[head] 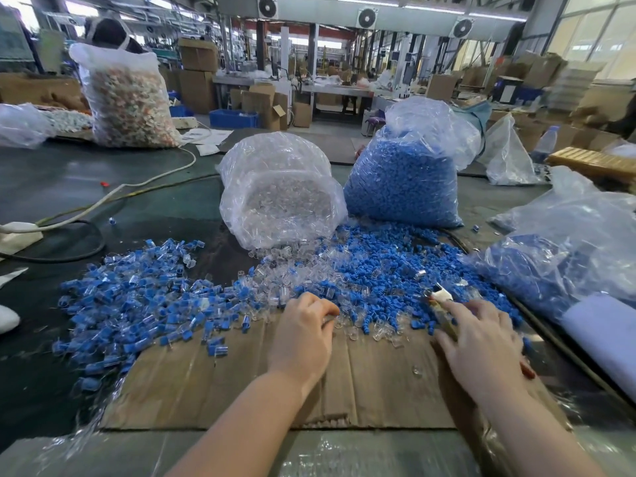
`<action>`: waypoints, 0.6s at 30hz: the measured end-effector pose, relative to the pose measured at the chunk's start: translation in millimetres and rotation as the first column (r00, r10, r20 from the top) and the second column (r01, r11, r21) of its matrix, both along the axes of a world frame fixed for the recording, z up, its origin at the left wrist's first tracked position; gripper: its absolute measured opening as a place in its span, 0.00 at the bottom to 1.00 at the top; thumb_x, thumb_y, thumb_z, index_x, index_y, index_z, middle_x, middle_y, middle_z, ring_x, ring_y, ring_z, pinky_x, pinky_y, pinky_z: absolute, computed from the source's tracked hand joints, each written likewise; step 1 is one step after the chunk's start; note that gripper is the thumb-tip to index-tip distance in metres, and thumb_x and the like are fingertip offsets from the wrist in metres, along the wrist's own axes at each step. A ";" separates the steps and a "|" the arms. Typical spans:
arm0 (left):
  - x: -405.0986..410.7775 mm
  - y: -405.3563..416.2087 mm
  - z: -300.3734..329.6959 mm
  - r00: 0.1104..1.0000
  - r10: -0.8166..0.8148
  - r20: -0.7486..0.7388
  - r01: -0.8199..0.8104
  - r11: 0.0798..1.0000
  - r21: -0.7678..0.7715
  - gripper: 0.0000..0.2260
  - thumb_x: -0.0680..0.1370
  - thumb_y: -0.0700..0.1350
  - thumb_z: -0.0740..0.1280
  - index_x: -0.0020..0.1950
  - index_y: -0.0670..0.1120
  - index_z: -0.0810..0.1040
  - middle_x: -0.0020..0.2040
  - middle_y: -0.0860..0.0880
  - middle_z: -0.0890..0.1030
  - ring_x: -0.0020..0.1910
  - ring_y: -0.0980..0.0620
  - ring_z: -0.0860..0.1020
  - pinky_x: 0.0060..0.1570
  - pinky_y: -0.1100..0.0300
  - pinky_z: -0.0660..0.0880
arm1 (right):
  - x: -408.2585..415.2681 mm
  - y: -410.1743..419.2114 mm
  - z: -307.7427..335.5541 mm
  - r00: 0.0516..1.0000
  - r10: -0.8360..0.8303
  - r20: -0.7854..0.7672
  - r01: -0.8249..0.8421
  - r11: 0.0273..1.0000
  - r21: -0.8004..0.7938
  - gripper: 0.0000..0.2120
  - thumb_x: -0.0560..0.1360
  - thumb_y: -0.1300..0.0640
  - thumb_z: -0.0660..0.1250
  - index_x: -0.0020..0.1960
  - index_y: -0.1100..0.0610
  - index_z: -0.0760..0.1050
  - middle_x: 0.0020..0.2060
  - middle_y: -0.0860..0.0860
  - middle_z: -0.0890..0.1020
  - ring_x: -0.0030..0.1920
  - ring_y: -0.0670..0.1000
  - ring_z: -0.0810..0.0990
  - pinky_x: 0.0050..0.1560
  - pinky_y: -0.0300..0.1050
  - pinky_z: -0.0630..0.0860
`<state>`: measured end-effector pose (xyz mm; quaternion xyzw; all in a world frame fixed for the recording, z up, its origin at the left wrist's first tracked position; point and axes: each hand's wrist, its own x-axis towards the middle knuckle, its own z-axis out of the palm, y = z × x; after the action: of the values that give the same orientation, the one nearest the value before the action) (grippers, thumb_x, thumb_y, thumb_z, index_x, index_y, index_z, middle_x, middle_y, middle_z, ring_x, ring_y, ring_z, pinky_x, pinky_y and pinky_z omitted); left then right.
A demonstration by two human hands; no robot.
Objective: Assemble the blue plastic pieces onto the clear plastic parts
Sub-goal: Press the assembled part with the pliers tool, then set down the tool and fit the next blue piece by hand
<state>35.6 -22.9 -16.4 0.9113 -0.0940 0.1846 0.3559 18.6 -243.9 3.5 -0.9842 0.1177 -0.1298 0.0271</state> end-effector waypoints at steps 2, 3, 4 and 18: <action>-0.9 -6.3 -1.0 0.999 -0.046 -0.010 0.046 0.999 0.010 0.09 0.77 0.44 0.65 0.57 0.50 0.78 0.46 0.58 0.71 0.50 0.60 0.69 0.49 0.76 0.63 | 4.7 5.6 -0.3 0.994 0.102 0.043 -0.100 0.994 -0.051 0.15 0.77 0.45 0.60 0.62 0.42 0.72 0.62 0.48 0.70 0.63 0.53 0.65 0.62 0.53 0.63; -1.4 -8.4 -2.3 0.998 -0.066 -0.017 0.066 0.998 0.021 0.10 0.77 0.44 0.64 0.58 0.49 0.78 0.46 0.58 0.71 0.49 0.60 0.68 0.47 0.77 0.63 | 7.2 8.1 -0.7 0.991 0.127 0.036 -0.124 0.990 -0.071 0.12 0.77 0.46 0.59 0.60 0.41 0.74 0.61 0.47 0.70 0.62 0.52 0.65 0.60 0.52 0.62; -1.8 -9.8 -4.1 0.996 -0.081 -0.025 0.082 0.996 0.030 0.11 0.77 0.45 0.64 0.59 0.50 0.78 0.46 0.58 0.70 0.49 0.61 0.67 0.46 0.78 0.63 | 10.1 10.3 -1.4 0.990 0.140 0.018 -0.138 0.987 -0.087 0.12 0.78 0.46 0.58 0.58 0.40 0.76 0.61 0.47 0.70 0.62 0.52 0.65 0.59 0.52 0.61; -7.1 -11.0 -11.8 0.971 -0.237 -0.016 0.235 0.954 0.185 0.16 0.79 0.48 0.61 0.67 0.55 0.71 0.59 0.57 0.71 0.55 0.60 0.64 0.60 0.69 0.60 | 22.9 19.0 -5.7 0.959 0.270 0.082 -0.265 0.962 -0.067 0.07 0.77 0.60 0.60 0.44 0.51 0.74 0.42 0.46 0.81 0.46 0.49 0.74 0.47 0.39 0.66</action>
<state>28.5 -33.8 -28.2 0.9221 -0.2201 0.1343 0.2885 41.5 -224.9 -2.1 -0.9845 -0.0212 -0.1728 0.0223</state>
